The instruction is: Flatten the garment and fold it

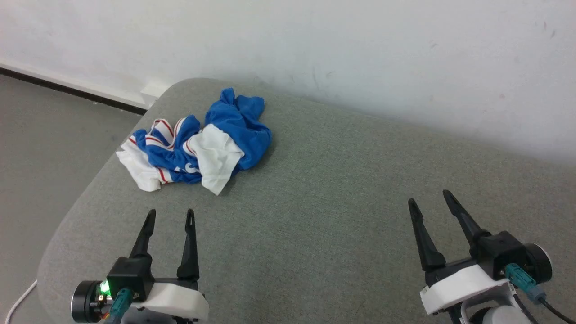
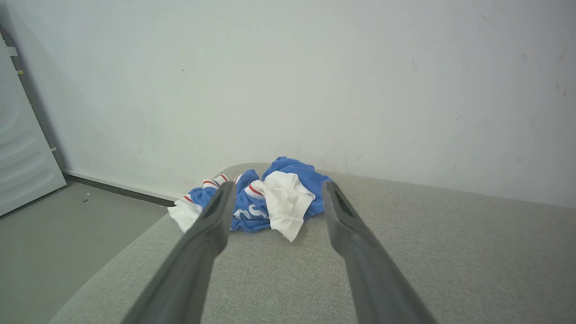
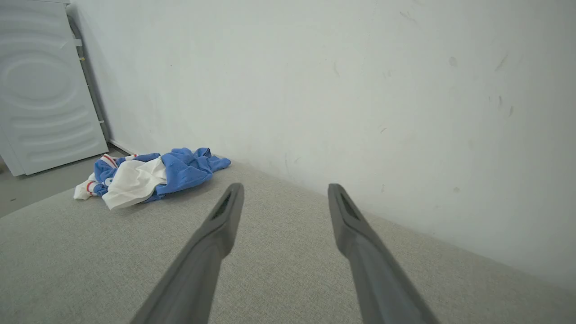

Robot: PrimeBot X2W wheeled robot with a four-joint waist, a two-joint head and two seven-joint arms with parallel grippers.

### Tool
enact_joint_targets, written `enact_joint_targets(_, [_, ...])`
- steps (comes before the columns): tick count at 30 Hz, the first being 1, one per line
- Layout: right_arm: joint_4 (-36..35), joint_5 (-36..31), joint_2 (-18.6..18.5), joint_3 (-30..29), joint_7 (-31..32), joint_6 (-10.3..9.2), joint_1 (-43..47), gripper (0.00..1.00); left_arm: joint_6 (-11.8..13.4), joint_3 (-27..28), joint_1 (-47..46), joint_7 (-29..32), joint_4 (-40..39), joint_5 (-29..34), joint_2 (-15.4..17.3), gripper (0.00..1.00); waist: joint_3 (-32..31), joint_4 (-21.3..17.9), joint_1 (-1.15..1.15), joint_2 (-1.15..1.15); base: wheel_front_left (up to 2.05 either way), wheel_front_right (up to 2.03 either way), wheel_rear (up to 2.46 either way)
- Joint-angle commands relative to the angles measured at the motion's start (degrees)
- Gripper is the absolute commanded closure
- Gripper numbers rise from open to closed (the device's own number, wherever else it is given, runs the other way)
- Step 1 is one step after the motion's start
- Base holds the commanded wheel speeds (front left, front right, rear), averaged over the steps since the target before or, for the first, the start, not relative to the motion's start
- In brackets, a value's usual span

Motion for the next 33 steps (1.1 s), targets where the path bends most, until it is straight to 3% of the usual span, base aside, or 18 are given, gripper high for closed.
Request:
enact_joint_targets(1, [0.2,0.5,0.1,0.3,-0.7,-0.09,-0.6,0.00,0.2,-0.1,0.6,-0.4,0.0,-0.3,-0.2,0.00,0.0,1.4,0.00,0.00,0.00,0.00,0.00])
enact_joint_targets(17, [1.4,1.4,0.2,2.3,-2.6,-0.10,-1.0,0.00,0.4,-0.5,1.8,-2.4,0.4,-0.5,-0.2,0.00,-0.6,8.6,0.00,0.00,0.00,0.00,0.00])
enact_joint_targets(33, [2.0,2.0,0.2,2.9,-4.5,-0.12,-1.1,0.00,0.5,-0.6,2.3,-4.3,0.2,-1.0,-0.2,0.00,-0.7,12.3,0.00,0.00,0.00,0.00,0.00])
